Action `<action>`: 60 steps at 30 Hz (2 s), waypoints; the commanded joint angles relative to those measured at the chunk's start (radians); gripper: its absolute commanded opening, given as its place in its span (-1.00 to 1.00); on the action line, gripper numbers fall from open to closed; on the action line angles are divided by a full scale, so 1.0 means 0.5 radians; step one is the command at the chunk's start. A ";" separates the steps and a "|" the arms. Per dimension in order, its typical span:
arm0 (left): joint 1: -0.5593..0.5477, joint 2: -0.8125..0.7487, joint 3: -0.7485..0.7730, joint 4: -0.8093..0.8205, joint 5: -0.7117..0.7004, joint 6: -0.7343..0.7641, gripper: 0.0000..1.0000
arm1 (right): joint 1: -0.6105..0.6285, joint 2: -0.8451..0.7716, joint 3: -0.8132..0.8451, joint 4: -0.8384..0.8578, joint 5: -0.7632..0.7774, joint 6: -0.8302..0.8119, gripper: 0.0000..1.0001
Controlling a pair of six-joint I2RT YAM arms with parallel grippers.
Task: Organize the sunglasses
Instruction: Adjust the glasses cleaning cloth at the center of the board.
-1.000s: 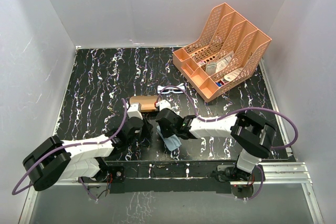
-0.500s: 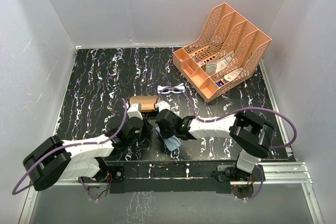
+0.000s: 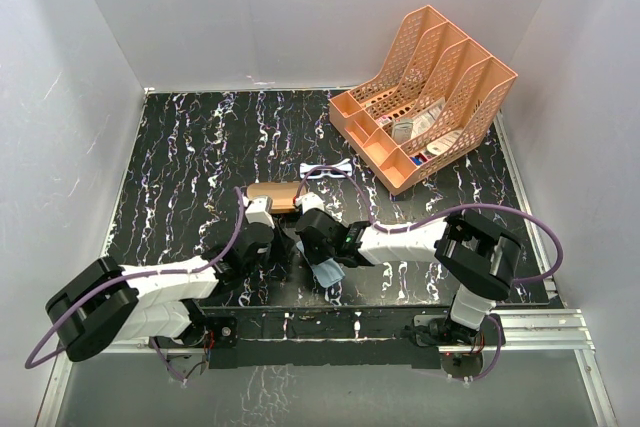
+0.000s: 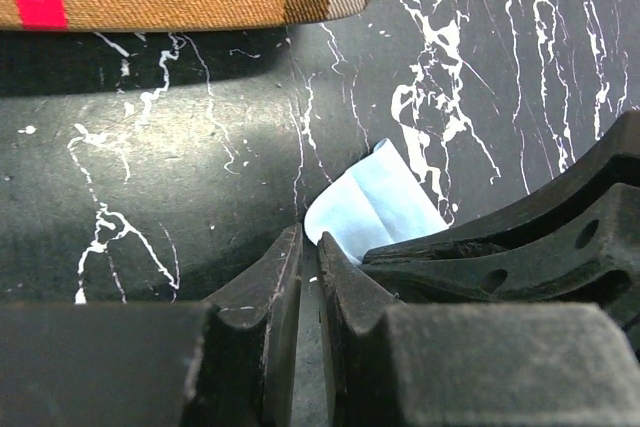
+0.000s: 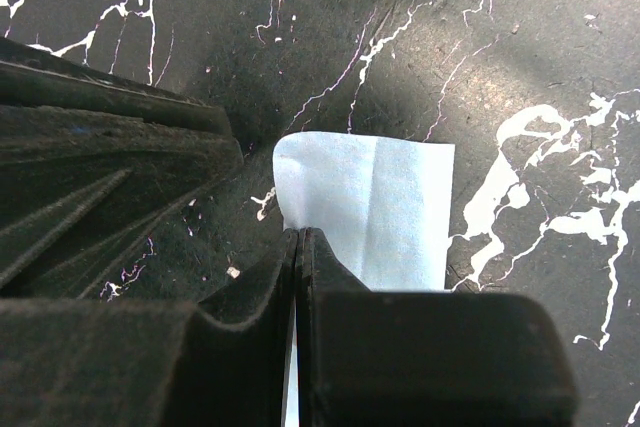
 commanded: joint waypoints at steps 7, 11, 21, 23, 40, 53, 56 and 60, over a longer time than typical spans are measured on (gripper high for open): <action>0.005 0.248 0.073 0.235 0.145 0.041 -0.81 | 0.009 -0.026 -0.034 0.074 0.045 0.022 -1.00; 0.005 0.291 0.084 0.283 0.152 0.041 -0.81 | 0.007 -0.045 -0.048 0.077 0.044 0.024 -1.00; 0.007 0.206 0.081 0.238 0.114 0.044 -0.81 | 0.009 -0.081 -0.064 0.047 0.038 0.028 -1.00; 0.007 0.188 0.078 0.225 0.107 0.046 -0.81 | 0.009 -0.090 -0.071 0.047 0.039 0.034 -1.00; 0.006 0.322 0.070 0.366 0.172 0.014 -0.87 | 0.010 -0.075 -0.108 0.087 0.027 0.053 -1.00; 0.005 0.464 0.083 0.413 0.210 -0.005 -0.89 | 0.008 -0.097 -0.121 0.081 0.037 0.059 -1.00; 0.006 0.505 0.105 0.373 0.214 -0.011 -0.90 | 0.008 -0.103 -0.120 0.076 0.038 0.058 -1.00; 0.005 0.530 0.109 0.361 0.231 -0.021 -0.95 | 0.008 -0.127 -0.113 0.043 0.058 0.065 -0.79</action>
